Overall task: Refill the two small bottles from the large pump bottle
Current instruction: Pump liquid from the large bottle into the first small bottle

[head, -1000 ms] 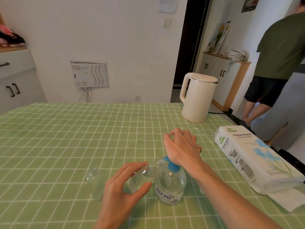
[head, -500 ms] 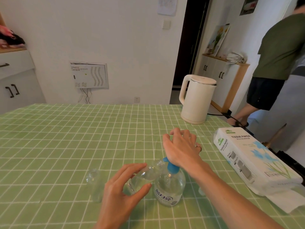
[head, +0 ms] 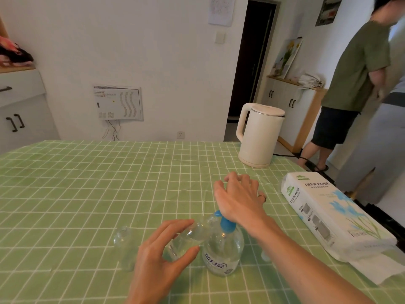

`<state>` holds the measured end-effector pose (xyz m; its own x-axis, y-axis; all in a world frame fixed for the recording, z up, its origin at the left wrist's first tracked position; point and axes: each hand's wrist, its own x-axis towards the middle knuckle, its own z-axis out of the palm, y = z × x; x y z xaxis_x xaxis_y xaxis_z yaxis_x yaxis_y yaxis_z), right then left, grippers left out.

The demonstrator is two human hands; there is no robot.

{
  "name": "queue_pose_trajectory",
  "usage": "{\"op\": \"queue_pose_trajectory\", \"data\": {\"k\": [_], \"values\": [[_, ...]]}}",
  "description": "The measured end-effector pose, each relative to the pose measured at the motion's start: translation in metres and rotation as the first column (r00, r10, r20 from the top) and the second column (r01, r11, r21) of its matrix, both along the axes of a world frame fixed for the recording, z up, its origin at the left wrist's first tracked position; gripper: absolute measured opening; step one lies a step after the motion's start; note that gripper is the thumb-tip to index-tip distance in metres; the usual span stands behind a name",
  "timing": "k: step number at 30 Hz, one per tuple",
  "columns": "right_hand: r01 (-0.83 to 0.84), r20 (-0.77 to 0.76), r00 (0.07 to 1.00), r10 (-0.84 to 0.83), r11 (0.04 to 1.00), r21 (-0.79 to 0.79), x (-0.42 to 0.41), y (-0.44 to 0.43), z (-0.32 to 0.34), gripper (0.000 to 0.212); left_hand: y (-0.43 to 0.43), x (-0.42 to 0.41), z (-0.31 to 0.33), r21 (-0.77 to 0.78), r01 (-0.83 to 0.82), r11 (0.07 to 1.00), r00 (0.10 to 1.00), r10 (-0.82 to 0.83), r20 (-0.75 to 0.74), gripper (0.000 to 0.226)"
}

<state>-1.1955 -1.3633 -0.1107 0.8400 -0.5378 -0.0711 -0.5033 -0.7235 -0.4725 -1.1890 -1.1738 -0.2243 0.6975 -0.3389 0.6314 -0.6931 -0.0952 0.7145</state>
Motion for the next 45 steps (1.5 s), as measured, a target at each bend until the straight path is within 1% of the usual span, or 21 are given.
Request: {"op": "queue_pose_trajectory", "data": {"k": [5, 10, 15, 19, 22, 27, 36, 40, 45], "values": [[0.016, 0.006, 1.0, -0.016, 0.999, 0.029, 0.0, 0.0, -0.002, 0.046, 0.001, 0.001, -0.001, -0.005, 0.0, 1.0, 1.0, 0.0, -0.005, 0.044], [0.009, -0.039, 0.999, -0.009, 1.0, 0.011, 0.001, 0.001, -0.006, 0.048, 0.001, 0.002, -0.001, -0.003, 0.001, 1.0, 1.0, -0.002, -0.005, 0.041], [0.014, -0.029, 0.999, -0.014, 1.0, 0.016, -0.001, 0.001, -0.004, 0.049, 0.0, 0.0, 0.002, -0.015, 0.005, 1.0, 1.0, -0.005, -0.005, 0.046], [0.008, -0.013, 1.0, -0.008, 1.0, 0.005, 0.0, 0.0, 0.0, 0.048, 0.002, 0.001, 0.0, -0.009, 0.0, 1.0, 1.0, 0.0, -0.011, 0.042], [0.014, -0.008, 1.0, -0.014, 0.999, 0.034, 0.0, 0.0, -0.002, 0.045, 0.001, 0.0, 0.0, -0.007, 0.002, 1.0, 1.0, -0.002, -0.011, 0.045], [0.012, -0.049, 0.999, -0.01, 1.0, 0.026, 0.001, 0.001, -0.007, 0.049, 0.001, 0.001, 0.0, 0.002, 0.0, 1.0, 1.0, 0.0, -0.006, 0.045], [0.004, 0.005, 1.0, -0.004, 1.0, -0.002, 0.001, -0.001, 0.0, 0.047, 0.001, 0.0, 0.0, -0.015, 0.004, 1.0, 1.0, -0.004, -0.01, 0.045], [0.01, 0.022, 1.0, -0.011, 0.998, 0.054, 0.001, -0.001, -0.005, 0.043, 0.001, 0.001, -0.001, -0.016, 0.005, 1.0, 1.0, -0.005, -0.011, 0.045], [0.006, -0.016, 1.0, -0.005, 0.999, 0.044, 0.001, 0.0, -0.01, 0.044, 0.0, 0.002, -0.003, -0.007, 0.003, 1.0, 1.0, -0.003, -0.014, 0.046]]}}
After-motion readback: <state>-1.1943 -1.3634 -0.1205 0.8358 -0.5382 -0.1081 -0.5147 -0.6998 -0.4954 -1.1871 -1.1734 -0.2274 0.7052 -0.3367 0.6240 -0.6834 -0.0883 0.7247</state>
